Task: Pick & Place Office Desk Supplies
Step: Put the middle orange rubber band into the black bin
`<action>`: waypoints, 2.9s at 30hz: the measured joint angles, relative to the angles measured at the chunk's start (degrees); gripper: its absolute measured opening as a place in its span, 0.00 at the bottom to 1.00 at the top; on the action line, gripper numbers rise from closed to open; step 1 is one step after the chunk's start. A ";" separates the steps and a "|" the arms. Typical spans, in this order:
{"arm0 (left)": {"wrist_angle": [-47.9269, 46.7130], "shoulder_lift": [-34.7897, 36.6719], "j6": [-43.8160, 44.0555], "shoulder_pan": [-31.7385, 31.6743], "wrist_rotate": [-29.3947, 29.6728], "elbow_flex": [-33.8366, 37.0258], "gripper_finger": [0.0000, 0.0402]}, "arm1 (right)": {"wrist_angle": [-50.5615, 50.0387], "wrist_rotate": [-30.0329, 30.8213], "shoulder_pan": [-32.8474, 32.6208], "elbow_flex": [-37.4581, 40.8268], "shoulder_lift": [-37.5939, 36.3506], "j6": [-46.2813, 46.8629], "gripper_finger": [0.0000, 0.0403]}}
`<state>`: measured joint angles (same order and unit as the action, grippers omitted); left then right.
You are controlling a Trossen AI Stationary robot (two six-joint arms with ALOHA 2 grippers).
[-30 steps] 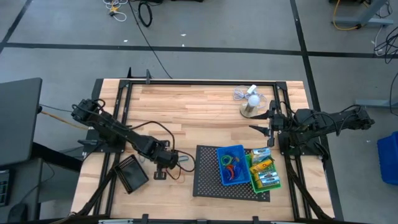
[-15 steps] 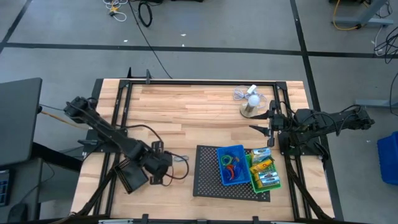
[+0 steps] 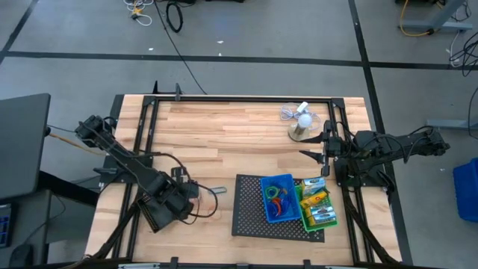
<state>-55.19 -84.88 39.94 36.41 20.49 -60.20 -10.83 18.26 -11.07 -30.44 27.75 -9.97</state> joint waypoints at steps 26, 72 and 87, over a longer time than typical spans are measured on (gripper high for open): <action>2.32 0.00 0.42 -0.83 0.88 0.02 0.30 | 0.08 0.00 0.00 0.00 -0.02 0.06 0.40; 17.06 -12.48 -16.00 -17.39 -15.14 0.39 0.52 | -0.04 -0.02 0.02 0.00 -0.02 -1.47 0.40; 19.37 -19.98 -14.65 -19.16 -19.46 0.11 0.38 | -0.40 -0.04 0.02 -0.02 -0.02 -2.98 0.40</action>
<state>-35.82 -104.86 25.29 17.25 1.03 -60.10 -11.22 18.22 -11.05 -30.46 27.73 -12.95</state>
